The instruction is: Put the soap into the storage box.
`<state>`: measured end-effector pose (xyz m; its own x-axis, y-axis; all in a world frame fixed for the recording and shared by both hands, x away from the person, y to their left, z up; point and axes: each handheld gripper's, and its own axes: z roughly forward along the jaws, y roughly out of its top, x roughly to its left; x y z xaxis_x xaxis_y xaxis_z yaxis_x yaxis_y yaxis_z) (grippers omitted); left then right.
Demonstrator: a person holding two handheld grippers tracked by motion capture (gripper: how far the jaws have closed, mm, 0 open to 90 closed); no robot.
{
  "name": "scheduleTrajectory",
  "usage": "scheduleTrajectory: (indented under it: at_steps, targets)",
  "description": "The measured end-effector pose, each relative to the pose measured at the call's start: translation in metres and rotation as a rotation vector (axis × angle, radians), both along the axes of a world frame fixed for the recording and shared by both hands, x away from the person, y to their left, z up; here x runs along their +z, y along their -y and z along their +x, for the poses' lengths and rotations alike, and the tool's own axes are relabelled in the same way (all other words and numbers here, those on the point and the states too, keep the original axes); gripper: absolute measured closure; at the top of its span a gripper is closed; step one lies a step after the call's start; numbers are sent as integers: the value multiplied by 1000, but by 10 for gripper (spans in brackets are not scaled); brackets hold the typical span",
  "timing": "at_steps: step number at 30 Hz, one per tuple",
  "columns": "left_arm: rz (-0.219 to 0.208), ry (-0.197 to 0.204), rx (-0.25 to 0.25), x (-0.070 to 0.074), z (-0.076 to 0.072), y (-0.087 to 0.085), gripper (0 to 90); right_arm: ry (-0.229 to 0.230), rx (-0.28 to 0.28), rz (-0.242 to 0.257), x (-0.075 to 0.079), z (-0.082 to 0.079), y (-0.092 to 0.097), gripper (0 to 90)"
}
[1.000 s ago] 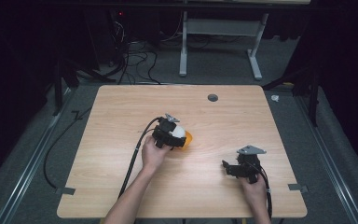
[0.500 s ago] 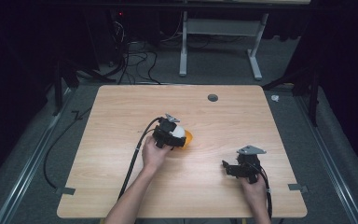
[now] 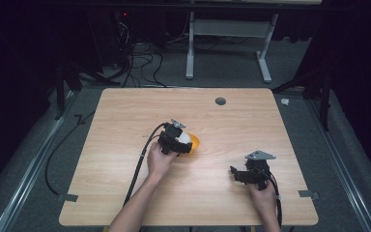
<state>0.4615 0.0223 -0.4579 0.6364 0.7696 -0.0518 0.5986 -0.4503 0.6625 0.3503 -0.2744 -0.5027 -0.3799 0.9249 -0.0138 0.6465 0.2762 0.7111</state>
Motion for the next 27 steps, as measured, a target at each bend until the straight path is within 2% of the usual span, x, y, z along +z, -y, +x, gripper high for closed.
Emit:
scheduleTrajectory:
  at_steps: [7, 19, 27]
  targets:
    - [-33, 51, 10, 10, -5, -3, 234, 0, 0, 0, 0, 0, 0, 196]
    - [-62, 102, 10, 26, -15, -14, 218, 0, 1, 0, 0, 0, 0, 196]
    - [-87, 124, 11, 38, -25, -29, 212, 0, 2, 1, 0, 0, 0, 196]
